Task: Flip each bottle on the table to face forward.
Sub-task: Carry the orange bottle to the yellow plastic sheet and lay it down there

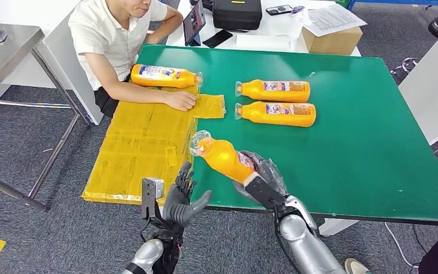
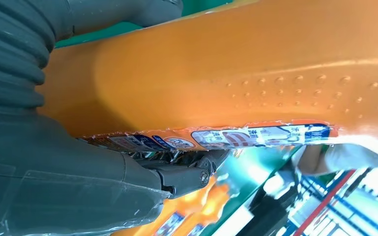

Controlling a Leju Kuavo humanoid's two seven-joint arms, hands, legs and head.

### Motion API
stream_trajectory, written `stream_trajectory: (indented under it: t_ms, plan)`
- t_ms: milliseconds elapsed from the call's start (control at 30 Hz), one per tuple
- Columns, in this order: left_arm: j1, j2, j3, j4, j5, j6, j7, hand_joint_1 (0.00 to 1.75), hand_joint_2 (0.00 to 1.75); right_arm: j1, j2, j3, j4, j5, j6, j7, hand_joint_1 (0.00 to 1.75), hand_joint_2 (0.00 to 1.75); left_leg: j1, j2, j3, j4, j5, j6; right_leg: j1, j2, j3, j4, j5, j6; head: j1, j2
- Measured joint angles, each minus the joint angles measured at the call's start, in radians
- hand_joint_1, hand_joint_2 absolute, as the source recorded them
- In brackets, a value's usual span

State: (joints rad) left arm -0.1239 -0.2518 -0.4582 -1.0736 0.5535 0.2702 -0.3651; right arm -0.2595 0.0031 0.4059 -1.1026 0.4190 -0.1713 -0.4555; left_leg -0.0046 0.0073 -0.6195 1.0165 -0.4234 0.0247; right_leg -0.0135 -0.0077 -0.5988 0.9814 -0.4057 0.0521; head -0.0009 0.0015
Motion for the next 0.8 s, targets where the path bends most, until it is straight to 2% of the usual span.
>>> stream_trajectory:
  t_ms: [67, 167, 367, 467, 567, 667, 800]
  plan:
    - [0.013, 0.000, -0.012, -0.059, -0.036, 0.009, -0.025, 0.00, 1.75, 0.007, 0.006, 0.025, 0.006, 0.008, 0.000, -0.001, 1.75, 1.75, 0.000, 0.000, -0.001, 0.000, 0.000, 0.000, 0.000, 0.000, -0.001, 0.000, 0.000, 0.000, 0.000, 0.000]
    - [0.029, 0.000, -0.037, -0.143, -0.066, -0.002, -0.013, 0.00, 1.75, 0.025, 0.018, 0.066, 0.023, 0.011, 0.009, -0.009, 1.75, 1.75, 0.000, -0.001, -0.001, 0.000, -0.001, 0.000, 0.000, -0.001, -0.001, 0.000, -0.001, 0.000, 0.000, 0.000]
    - [0.044, 0.008, -0.060, -0.201, -0.090, -0.008, -0.014, 0.00, 1.75, 0.036, 0.033, 0.100, 0.049, -0.003, 0.024, -0.019, 1.75, 1.75, 0.000, 0.000, -0.002, 0.000, -0.001, 0.000, 0.000, -0.001, -0.002, 0.000, -0.001, 0.000, 0.000, 0.000]
    - [0.045, 0.010, -0.065, -0.209, -0.109, -0.009, -0.017, 0.00, 1.75, 0.026, 0.040, 0.111, 0.067, -0.006, 0.041, -0.016, 1.75, 1.75, 0.000, 0.000, -0.002, 0.000, -0.001, 0.000, 0.000, -0.001, -0.002, 0.000, 0.000, 0.000, 0.000, 0.000]
    - [0.033, 0.013, -0.066, -0.200, -0.121, 0.003, 0.027, 0.00, 1.75, 0.008, 0.049, 0.127, 0.083, 0.013, 0.030, -0.018, 1.75, 1.75, 0.000, 0.000, -0.001, 0.000, 0.000, 0.000, 0.000, -0.001, -0.001, 0.000, 0.000, 0.000, 0.000, 0.000]
    - [0.016, 0.015, -0.067, -0.168, -0.117, 0.010, 0.065, 0.00, 1.75, 0.003, 0.062, 0.147, 0.090, 0.029, 0.013, -0.019, 1.75, 1.75, 0.000, 0.000, -0.001, 0.000, 0.000, 0.000, 0.000, -0.001, -0.001, 0.000, 0.000, 0.000, 0.000, 0.000]
    - [-0.016, 0.016, -0.068, -0.110, -0.106, 0.035, 0.067, 0.00, 1.75, 0.001, 0.074, 0.169, 0.093, 0.031, -0.003, -0.021, 1.75, 1.75, 0.000, 0.000, -0.001, 0.000, 0.000, 0.000, 0.000, -0.001, -0.002, 0.000, 0.000, 0.000, 0.000, 0.000]
